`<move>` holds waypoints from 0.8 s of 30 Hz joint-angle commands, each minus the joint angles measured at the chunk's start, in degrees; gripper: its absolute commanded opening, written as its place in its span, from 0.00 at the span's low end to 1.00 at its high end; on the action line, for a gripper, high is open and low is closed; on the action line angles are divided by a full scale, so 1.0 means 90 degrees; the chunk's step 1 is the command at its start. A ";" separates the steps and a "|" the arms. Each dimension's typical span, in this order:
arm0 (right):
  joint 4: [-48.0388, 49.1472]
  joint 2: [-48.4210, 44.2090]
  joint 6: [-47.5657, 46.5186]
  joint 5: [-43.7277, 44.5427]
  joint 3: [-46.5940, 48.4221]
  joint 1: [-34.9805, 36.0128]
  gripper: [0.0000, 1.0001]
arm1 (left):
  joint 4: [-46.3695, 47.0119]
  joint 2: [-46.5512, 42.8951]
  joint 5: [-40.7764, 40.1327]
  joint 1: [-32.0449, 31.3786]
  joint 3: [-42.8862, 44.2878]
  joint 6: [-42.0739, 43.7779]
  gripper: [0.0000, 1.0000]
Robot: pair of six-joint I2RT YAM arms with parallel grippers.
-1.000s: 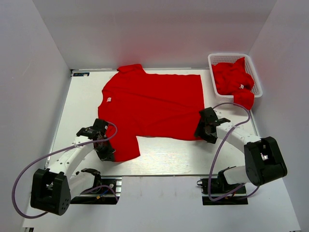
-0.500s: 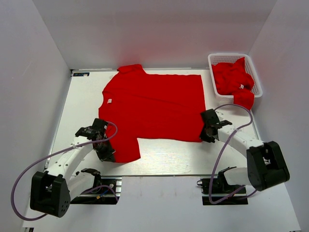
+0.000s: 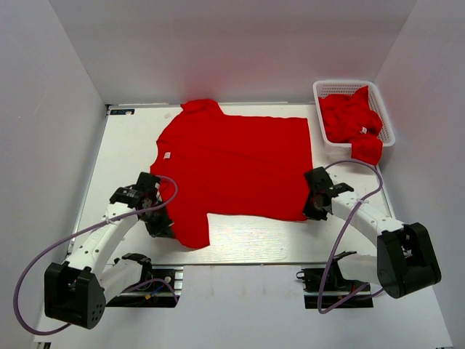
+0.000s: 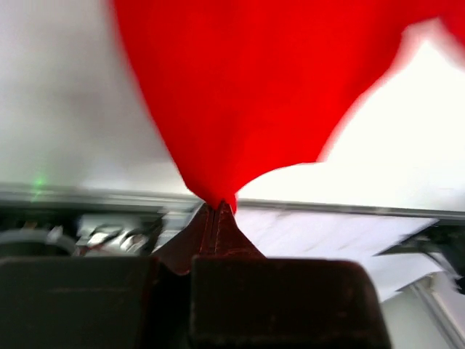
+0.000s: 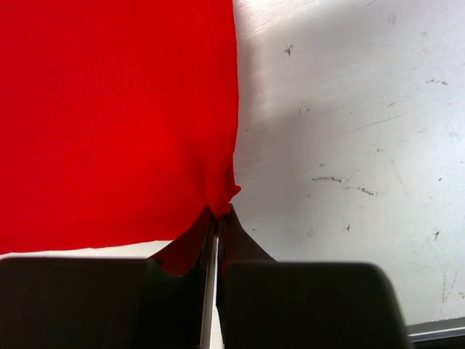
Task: Fold and stack the t-shirts
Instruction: Grap the side of the flattened tshirt closest away from the robot with both arms
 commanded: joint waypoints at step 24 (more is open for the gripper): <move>0.0514 0.1522 -0.0682 0.1335 0.2446 -0.0038 0.00 | 0.3922 0.3031 -0.0566 0.0100 0.3559 0.1141 0.00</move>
